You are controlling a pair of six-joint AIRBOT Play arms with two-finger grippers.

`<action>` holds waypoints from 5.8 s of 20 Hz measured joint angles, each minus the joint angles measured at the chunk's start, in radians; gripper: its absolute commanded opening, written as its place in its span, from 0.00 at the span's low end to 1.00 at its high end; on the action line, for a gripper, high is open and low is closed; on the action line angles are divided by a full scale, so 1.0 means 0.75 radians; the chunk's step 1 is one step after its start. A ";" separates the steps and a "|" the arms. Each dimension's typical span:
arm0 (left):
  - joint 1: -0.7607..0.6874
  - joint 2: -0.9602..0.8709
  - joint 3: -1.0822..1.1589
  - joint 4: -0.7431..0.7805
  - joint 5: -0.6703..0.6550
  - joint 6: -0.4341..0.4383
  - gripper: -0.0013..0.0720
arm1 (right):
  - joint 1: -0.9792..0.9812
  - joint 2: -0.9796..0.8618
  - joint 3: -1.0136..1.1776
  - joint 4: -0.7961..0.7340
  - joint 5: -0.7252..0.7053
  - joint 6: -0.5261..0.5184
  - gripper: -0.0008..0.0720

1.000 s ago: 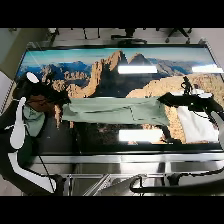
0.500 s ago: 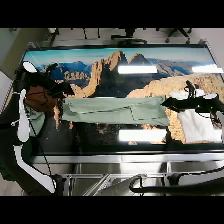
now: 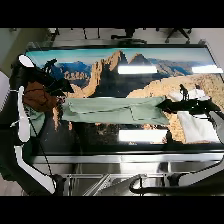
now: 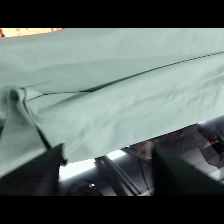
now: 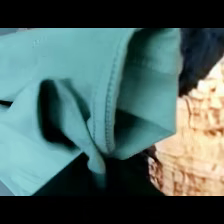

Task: Fold the shirts.

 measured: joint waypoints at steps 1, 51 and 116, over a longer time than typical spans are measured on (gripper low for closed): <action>-0.017 0.000 0.001 0.001 0.013 -0.001 0.08 | 0.008 -0.002 0.003 0.003 -0.002 -0.009 0.04; -0.066 0.869 -0.392 0.004 0.460 0.039 0.04 | 1.037 0.048 0.571 0.129 -0.500 0.230 0.81; -0.070 0.757 -0.405 0.001 0.396 0.106 0.04 | -0.443 0.692 0.408 -1.103 0.473 1.715 0.05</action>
